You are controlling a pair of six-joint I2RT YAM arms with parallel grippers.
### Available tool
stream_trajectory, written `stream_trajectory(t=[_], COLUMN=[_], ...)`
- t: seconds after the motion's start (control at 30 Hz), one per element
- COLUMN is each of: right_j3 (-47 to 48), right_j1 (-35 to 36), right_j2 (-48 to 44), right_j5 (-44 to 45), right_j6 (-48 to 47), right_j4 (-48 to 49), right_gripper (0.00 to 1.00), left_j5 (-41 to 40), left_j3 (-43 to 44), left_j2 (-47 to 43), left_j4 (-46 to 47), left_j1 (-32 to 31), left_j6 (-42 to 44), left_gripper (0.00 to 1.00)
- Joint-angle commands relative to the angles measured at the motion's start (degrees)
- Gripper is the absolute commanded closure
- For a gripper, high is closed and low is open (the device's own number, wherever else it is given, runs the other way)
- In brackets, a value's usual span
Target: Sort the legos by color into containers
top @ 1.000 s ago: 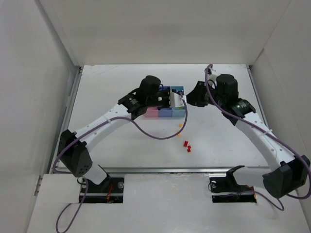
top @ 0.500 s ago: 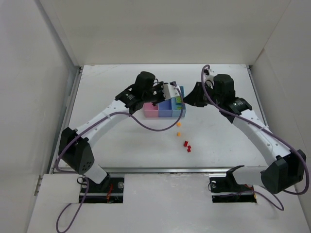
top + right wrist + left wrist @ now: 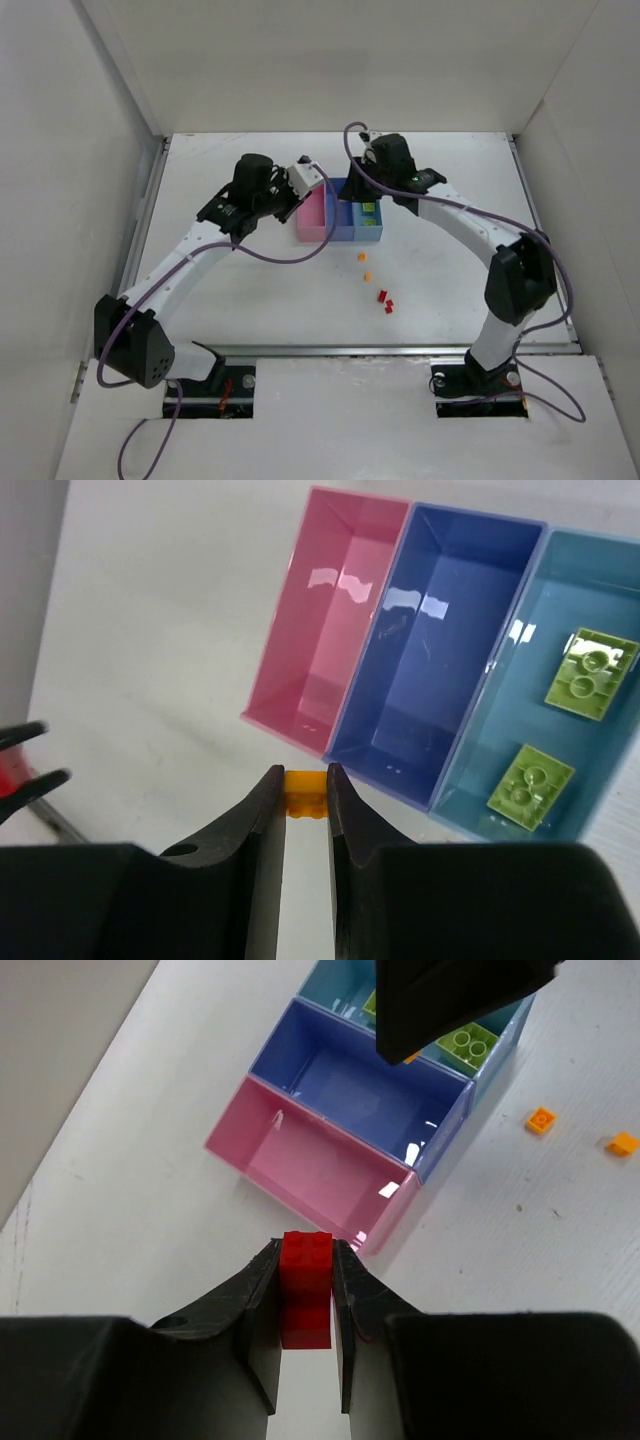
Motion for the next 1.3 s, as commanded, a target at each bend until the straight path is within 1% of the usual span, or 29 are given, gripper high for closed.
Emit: stream_trajectory(t=[0.0,0.03,0.07,0.1,0.17,0.27,0.33,0.4,0.47,0.53,0.63,0.83,0.87,0.93,0.97,1.0,1.03,1.1,1.2,1.27], right_j3=[5.13,7.83,9.52,11.1,15.48,18.66,18.67,18.15,18.15,17.62,17.0,15.34,15.33,15.33,15.33,15.33,15.33,15.33,15.33,15.95], right_j1=[0.78,1.39,1.4,1.4,2.88,3.51,3.51,3.51,3.51,3.51,3.51,3.51,3.51,3.51,3.51,3.51,3.51,3.51,4.03,4.03], right_j2=[4.75,7.56,7.58,10.28,12.85,16.63,17.25,17.25,17.25,17.25,16.11,13.56,13.56,14.17,14.7,14.7,14.7,14.7,14.7,14.7], right_j5=[7.43,9.79,10.42,10.43,10.95,13.23,14.29,14.82,14.82,14.82,14.3,15.88,15.88,15.88,15.18,15.17,14.65,14.04,14.03,14.56], right_j6=[-1.4,-1.4,-1.4,-2.18,-2.71,-3.59,-3.59,-3.07,-3.07,-3.07,-3.07,-3.07,-3.07,-3.59,-3.59,-3.59,-3.59,-3.59,-4.12,-4.73], right_j4=[-0.58,-1.1,-1.98,-2.77,-4.79,-7.87,-7.88,-7.88,-7.88,-7.88,-7.88,-7.88,-7.88,-7.88,-7.88,-7.88,-7.88,-8.4,-8.93,-9.55], right_gripper=[1.0,1.0,1.0,1.0,1.0,1.0,0.87,0.69,0.58,0.5,0.44,0.44,0.46,0.53,0.59,0.7,0.75,0.81,0.81,0.77], left_j5=[-0.56,-0.56,-0.56,-0.56,-1.08,-1.08,-1.61,-1.61,-1.61,-1.09,-1.08,-0.03,-0.03,-0.03,-0.03,-0.03,-0.03,-0.03,-0.03,0.5], left_j3=[-2.54,-3.59,-3.6,-4.39,-5.01,-5.54,-5.54,-5.54,-5.54,-5.54,-5.01,-4.49,-4.48,-3.96,-3.96,-3.96,-3.43,-3.43,-3.43,-3.43], left_j2=[-4.45,-4.98,-5.85,-5.86,-6.39,-6.91,-6.91,-6.91,-6.91,-6.91,-6.91,-6.91,-6.91,-6.91,-6.39,-6.39,-6.39,-6.39,-6.39,-6.39], left_j4=[1.55,2.07,2.07,2.07,2.07,3.21,3.22,3.22,3.83,3.83,4.36,4.36,4.36,4.36,4.36,4.36,4.36,4.36,4.36,4.36], left_j1=[1.05,1.66,1.66,2.19,2.19,2.72,2.72,3.24,3.25,3.25,3.25,3.25,3.25,3.25,3.25,3.25,3.25,3.25,3.25,3.25], left_j6=[-5.11,-5.72,-5.72,-6.24,-6.25,-6.78,-6.78,-6.78,-6.78,-6.78,-6.78,-6.78,-6.78,-6.78,-6.78,-6.78,-6.78,-6.78,-6.78,-6.78], left_gripper=[1.0,1.0,1.0,1.0,1.0,1.0,1.0,1.0,1.0,1.0,1.0,1.0,1.0,1.0,1.0,1.0,1.0,1.0,1.0,1.0])
